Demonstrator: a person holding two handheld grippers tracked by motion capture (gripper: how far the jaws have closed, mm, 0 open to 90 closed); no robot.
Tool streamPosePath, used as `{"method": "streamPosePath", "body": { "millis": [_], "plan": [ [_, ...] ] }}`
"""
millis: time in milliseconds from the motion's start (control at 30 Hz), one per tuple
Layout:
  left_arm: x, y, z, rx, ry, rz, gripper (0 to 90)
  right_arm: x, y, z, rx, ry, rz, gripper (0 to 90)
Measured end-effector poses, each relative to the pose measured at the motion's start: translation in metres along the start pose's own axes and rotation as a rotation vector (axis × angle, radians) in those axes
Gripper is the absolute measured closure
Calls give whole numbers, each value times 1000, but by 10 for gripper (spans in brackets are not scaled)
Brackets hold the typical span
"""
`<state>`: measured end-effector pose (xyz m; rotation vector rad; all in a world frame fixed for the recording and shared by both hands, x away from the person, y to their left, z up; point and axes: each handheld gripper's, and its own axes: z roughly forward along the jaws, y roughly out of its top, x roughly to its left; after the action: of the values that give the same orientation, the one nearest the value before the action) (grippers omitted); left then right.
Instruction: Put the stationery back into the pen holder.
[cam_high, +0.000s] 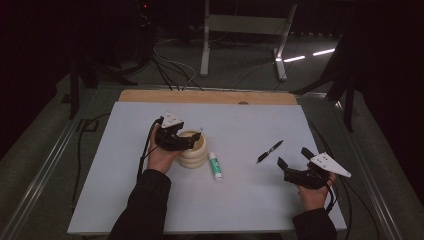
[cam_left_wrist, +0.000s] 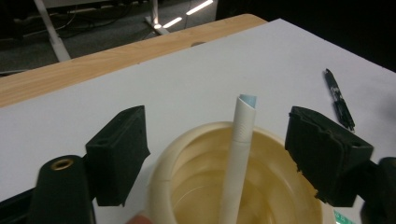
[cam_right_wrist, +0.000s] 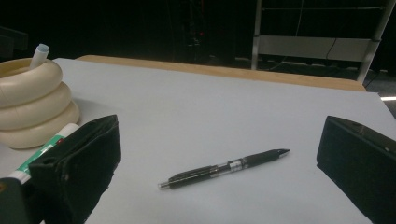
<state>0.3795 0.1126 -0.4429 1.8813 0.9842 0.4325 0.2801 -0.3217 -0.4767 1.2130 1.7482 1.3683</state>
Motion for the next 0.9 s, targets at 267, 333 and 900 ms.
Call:
{"method": "streamPosePath", "body": {
  "millis": [267,333,900],
  "plan": [
    [6,-1,-10,-15,-7,-15,117,0,0,0,-1,0,2,1],
    [8,-3,-12,-11,3,-21,75,0,0,0,-1,0,2,1],
    [22,-18,-32,4,9,-45,0,0,0,0,1,0,-2,1]
  ]
}}
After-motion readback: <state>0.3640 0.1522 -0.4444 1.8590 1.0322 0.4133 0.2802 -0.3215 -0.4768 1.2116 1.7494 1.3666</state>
